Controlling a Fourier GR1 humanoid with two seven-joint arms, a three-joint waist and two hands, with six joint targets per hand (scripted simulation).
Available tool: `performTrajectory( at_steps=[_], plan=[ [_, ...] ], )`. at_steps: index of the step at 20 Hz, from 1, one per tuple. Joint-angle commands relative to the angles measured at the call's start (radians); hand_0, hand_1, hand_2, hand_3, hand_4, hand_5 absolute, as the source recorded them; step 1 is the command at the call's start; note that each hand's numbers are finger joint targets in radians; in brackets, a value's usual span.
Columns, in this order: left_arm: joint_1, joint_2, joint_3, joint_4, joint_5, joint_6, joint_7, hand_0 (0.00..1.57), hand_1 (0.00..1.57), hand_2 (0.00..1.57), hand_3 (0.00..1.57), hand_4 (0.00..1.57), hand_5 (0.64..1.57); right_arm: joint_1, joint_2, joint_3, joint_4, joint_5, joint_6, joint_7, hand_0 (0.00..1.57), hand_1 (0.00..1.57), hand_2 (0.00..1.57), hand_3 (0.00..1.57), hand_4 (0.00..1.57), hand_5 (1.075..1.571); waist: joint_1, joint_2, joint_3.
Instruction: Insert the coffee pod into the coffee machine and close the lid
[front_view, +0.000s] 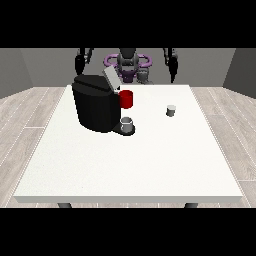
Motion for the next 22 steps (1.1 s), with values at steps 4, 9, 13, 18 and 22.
performTrajectory(
  at_steps=[4, 9, 13, 18, 22],
  plan=[
    [-0.052, 0.009, 0.068, 0.042, 0.081, -0.072, -0.094, 0.00, 0.00, 0.00, 0.00, 0.30, 1.571, 0.024, 0.021, 0.013, 0.044, 0.013, 0.003, 0.005, 0.00, 0.00, 0.00, 0.00, 0.13, 1.571, 0.013, -0.022, 0.0023],
    [0.005, 0.048, 0.128, 0.061, 0.172, -0.182, -0.240, 0.00, 0.00, 0.00, 0.00, 0.28, 1.571, 0.033, 0.081, -0.079, 0.026, -0.002, -0.124, -0.129, 0.00, 0.00, 0.00, 0.00, 0.09, 1.571, 0.019, -0.035, 0.0022],
    [-0.035, 0.084, 0.115, 0.109, 0.053, -0.140, -0.238, 0.00, 0.00, 0.00, 0.00, 0.31, 1.571, 0.082, 0.098, -0.026, -0.011, 0.003, -0.097, -0.124, 0.00, 0.00, 0.00, 0.00, 0.22, 1.571, -0.027, -0.041, 0.0023],
    [-0.195, 0.221, 0.187, 0.168, 0.028, -0.169, -0.177, 0.00, 0.00, 0.00, 0.00, 0.00, 1.571, -0.031, 0.098, -0.044, 0.008, 0.007, -0.134, -0.105, 0.00, 0.00, 0.00, 0.00, 0.18, 1.571, -0.045, 0.040, 0.0024],
    [-0.289, 0.239, 0.221, 0.271, 0.053, -0.174, -0.085, 0.00, 0.00, 0.00, 0.00, 0.00, 1.571, 0.006, 0.101, 0.014, 0.032, -0.013, -0.122, -0.202, 0.00, 0.00, 0.00, 0.00, 0.19, 1.571, -0.097, 0.091, 0.0026]
  ],
)
